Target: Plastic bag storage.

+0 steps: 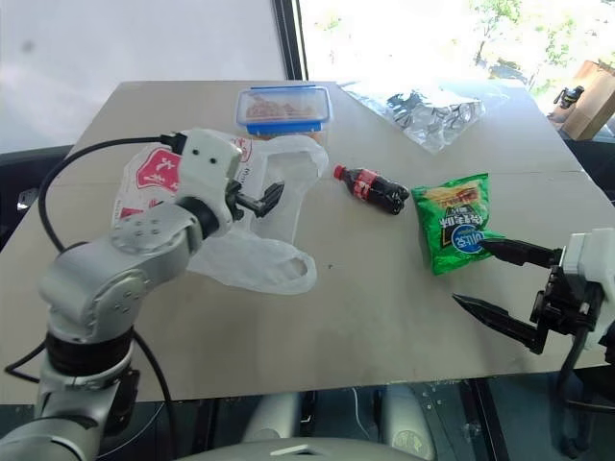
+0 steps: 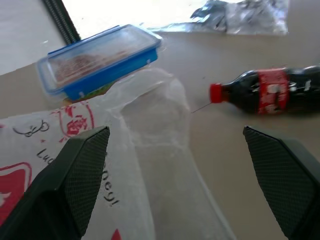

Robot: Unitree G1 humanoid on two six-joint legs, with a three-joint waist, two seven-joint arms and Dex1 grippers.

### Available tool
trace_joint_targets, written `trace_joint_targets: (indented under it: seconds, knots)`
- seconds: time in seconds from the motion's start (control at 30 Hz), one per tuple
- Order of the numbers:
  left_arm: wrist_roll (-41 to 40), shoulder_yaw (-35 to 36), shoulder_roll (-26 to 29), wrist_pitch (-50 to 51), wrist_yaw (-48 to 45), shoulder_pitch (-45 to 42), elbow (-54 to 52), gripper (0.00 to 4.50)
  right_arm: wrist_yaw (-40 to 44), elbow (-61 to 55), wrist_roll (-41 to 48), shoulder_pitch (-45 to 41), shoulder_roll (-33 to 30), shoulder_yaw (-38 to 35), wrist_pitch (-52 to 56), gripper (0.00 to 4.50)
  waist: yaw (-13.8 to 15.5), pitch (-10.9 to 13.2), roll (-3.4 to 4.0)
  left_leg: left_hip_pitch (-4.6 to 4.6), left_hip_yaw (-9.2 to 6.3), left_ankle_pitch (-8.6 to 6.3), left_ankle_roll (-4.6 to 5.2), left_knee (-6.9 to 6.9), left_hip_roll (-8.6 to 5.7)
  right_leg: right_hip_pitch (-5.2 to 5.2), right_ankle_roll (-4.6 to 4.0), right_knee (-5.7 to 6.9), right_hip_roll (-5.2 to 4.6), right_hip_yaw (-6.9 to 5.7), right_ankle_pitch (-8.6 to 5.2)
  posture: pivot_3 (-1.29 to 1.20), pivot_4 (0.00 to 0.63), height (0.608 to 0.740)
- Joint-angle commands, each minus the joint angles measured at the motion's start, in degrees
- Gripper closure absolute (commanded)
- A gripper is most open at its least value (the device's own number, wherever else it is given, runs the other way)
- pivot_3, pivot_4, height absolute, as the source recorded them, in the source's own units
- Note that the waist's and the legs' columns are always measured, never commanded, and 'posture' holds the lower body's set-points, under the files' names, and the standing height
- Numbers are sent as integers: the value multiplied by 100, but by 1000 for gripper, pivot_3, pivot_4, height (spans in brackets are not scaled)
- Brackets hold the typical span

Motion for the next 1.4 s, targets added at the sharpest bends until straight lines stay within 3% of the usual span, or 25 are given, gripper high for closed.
trace_joint_targets:
  seconds: [0.03,0.4,0.6,0.8,0.9,1.03,1.07,1.17,1.3,1.4]
  knots:
    - [630,-314,66,471,287,-19,49,13,216,-184,242,-151,-89,-331,-316,0,-1,1,-1,1,-1,0,0,-1,0,0,1,1,0,0,-1,0,150,740]
    - [1523,-856,98,392,-48,44,436,13,243,70,175,163,-39,-893,-477,0,23,4,-6,-3,-11,0,-2,-2,-9,2,2,1,-10,-9,-3,0,150,740]
    - [1941,-1177,-278,226,-189,-254,1259,13,172,87,179,91,-143,-840,-476,0,18,4,-6,-1,-16,0,-1,0,-9,2,1,7,-9,-12,-3,0,150,740]
    - [3058,-1799,-590,153,400,-515,2126,13,-3,-57,211,-6,-167,-677,-426,0,12,5,-7,-6,-36,0,-1,1,-12,2,3,5,-9,-11,-2,0,150,740]
    - [3418,-1914,-623,-231,412,-402,2440,828,-80,-59,239,-70,-178,-618,-401,0,10,5,-8,-4,-40,0,-1,-1,-11,0,3,6,-9,-11,-3,0,150,740]
    - [3750,-1677,-731,-865,466,-242,2637,2742,-244,-139,203,-155,-108,-415,-413,0,15,5,-8,-4,-40,0,-1,0,-11,1,3,7,-10,-13,-2,0,150,740]
    - [3788,-1544,-739,-1054,446,-216,2535,3011,-343,-192,185,-181,-72,-322,-417,0,15,6,-9,-5,-41,0,-1,0,-11,1,3,6,-10,-12,-2,0,150,740]
    - [3710,-973,-791,-1279,279,-165,2116,4423,-821,-375,-63,-338,44,147,-421,0,11,7,-11,-6,-42,0,-1,0,-11,0,3,6,-12,-13,-2,0,150,740]
    - [3458,-297,-725,-1437,-216,-158,1647,4469,-1730,-520,-886,-805,-43,1147,-163,0,2,7,-11,-3,-42,1,-3,0,-10,-5,3,15,-12,-10,-2,0,150,740]
    - [2804,261,-568,-1286,-1132,-323,1161,4469,-2772,-71,-2287,-1912,70,2687,125,0,-16,10,-15,-1,-39,2,-5,5,-10,-5,2,19,-12,-11,-2,0,150,740]
